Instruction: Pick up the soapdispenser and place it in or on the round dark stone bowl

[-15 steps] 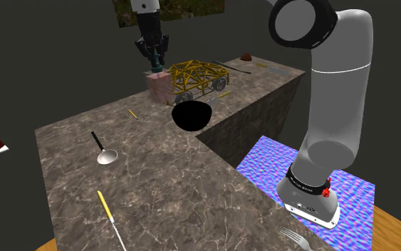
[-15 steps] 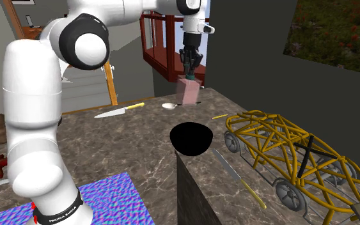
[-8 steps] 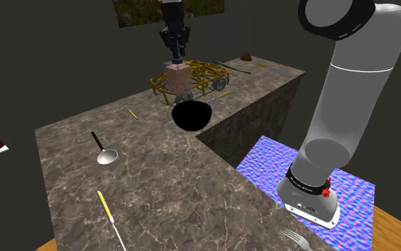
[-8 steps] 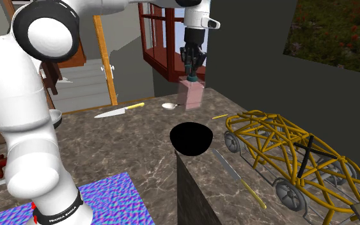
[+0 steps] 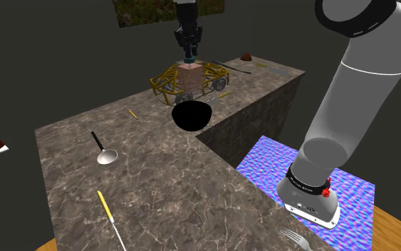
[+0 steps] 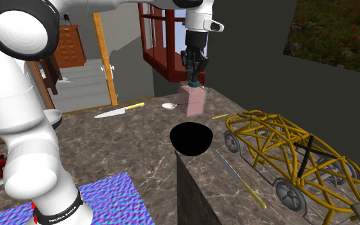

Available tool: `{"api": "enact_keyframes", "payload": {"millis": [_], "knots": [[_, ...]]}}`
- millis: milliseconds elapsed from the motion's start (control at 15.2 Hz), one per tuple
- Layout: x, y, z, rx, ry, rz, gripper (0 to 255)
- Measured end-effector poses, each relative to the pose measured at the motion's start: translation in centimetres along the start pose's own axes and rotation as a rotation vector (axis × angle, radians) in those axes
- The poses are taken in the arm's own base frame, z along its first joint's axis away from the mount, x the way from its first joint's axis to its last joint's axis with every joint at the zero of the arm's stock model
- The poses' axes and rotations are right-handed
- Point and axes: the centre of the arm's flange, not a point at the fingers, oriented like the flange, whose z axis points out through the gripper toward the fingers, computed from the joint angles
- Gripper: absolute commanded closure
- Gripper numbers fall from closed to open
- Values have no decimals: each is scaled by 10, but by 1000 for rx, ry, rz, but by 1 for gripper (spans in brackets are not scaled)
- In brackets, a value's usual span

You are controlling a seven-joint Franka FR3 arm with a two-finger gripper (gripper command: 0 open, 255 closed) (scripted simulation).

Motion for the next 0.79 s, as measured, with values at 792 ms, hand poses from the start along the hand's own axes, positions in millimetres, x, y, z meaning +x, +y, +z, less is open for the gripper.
{"api": "enact_keyframes", "payload": {"millis": [792], "knots": [[4,0,63,0,0,0,255]]}}
